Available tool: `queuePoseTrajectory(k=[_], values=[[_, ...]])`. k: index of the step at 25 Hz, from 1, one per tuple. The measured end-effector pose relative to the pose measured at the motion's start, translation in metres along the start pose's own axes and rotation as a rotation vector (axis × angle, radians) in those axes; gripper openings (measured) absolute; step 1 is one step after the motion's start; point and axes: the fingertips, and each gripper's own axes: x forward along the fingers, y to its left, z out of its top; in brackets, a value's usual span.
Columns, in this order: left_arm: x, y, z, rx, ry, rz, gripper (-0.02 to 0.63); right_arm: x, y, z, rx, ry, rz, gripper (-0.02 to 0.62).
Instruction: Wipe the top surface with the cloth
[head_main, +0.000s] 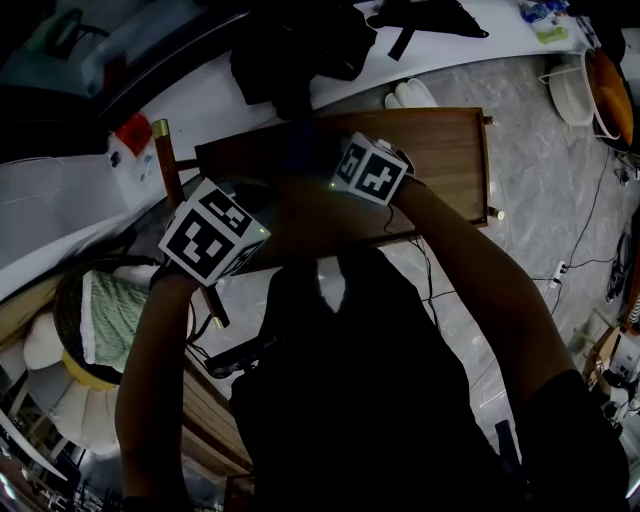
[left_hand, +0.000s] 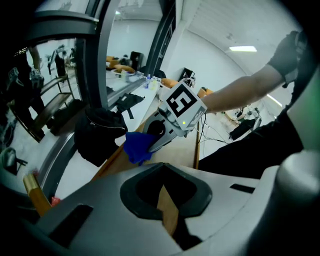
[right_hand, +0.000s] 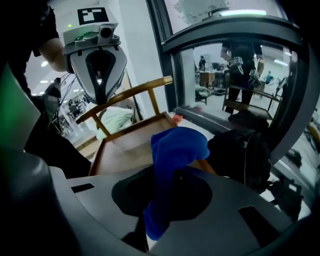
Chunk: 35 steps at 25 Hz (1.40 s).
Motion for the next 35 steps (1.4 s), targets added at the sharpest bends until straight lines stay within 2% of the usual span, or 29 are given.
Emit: queuePoseTrajectory(k=[6,11,16,19,25,35], values=[[0.010,0.027,0.029,-0.001,-0.007,0.088,0.009,0.004,-0.050,0.006,-0.064,0.023,-0.056,0.063],[0.021,0.025,0.031,0.002,0.013,0.085,0.009,0.014,-0.056,-0.002,-0.154,0.086,-0.054,0.063],[0.027,0.020,0.023,-0.003,0.033,0.070,0.009,0.018,-0.051,-0.009,-0.090,0.090,-0.018,0.063],[0.030,0.014,0.014,0.004,0.059,0.057,0.009,0.017,-0.032,-0.023,-0.096,0.118,0.036,0.063],[0.043,-0.009,-0.009,0.045,0.107,0.002,0.009,0.009,0.034,-0.058,-0.137,0.123,0.144,0.063],[0.074,-0.062,-0.055,0.143,0.232,-0.116,0.009,0.002,0.118,-0.093,-0.128,0.149,0.248,0.063]])
